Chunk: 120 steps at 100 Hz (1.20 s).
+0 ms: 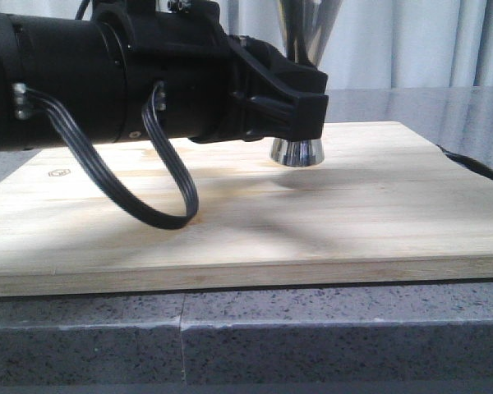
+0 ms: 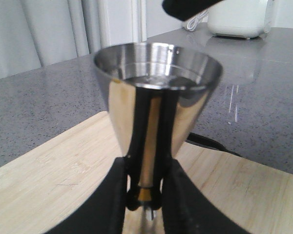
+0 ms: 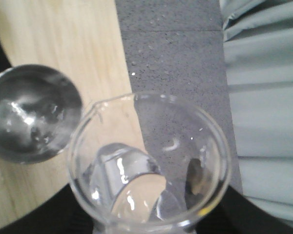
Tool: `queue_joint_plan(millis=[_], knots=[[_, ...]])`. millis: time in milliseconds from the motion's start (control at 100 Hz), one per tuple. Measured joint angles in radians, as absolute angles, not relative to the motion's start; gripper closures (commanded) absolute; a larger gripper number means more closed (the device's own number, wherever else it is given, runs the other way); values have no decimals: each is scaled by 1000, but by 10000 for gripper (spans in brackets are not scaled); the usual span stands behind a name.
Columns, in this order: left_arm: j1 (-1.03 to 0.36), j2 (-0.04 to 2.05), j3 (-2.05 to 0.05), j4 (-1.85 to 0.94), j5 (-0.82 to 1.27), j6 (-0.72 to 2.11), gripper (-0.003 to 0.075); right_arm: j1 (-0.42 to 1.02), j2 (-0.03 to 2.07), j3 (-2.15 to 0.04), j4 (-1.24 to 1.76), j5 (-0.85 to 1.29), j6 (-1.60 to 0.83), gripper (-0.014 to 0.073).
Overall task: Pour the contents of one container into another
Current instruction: 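Tilt the beaker upright and lower it with the right gripper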
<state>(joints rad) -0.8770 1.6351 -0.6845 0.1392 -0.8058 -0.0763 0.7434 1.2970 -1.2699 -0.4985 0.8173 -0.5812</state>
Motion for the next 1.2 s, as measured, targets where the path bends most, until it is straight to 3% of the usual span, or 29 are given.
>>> queue_joint_plan(millis=[330, 610, 1200], knots=[[-877, 1635, -684, 139, -806, -76, 739, 532, 1297, -1270, -378, 587, -331, 388], [-877, 1635, -684, 139, -806, -79, 739, 316, 1312, -1200, -130, 344, -297, 388], [-877, 1635, -684, 139, -804, -81, 739, 297, 1327, -678, -24, -329, -213, 388]])
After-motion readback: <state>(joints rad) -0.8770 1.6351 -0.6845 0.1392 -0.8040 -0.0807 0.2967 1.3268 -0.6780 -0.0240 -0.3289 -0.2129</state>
